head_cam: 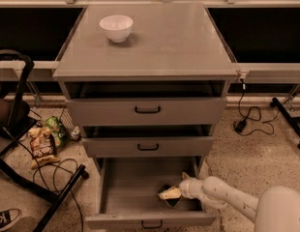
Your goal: Place sponge into bottom drawer
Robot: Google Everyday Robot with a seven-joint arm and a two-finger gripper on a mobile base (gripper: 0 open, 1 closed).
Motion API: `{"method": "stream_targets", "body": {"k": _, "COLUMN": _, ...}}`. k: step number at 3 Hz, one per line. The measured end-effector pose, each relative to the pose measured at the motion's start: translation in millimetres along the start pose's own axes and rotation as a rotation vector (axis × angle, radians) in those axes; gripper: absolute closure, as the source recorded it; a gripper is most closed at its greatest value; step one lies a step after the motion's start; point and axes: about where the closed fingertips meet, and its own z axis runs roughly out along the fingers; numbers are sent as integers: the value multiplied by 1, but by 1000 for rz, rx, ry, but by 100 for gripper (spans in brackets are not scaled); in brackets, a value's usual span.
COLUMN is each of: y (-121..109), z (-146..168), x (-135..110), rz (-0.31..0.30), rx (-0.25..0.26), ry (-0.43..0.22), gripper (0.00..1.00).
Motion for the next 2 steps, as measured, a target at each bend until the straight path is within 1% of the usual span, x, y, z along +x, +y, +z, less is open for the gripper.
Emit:
{"method": "stream_targets", "body": {"k": 1, "y": 10, "z": -4, "x": -10, "rz": -33, "rx": -12, "ry": 11, "gripper": 0}}
{"method": "stream_targets", "body": {"k": 2, "y": 14, "z": -36, "x": -35, "rz": -125, "rx": 32, "ry": 42, "gripper": 0}}
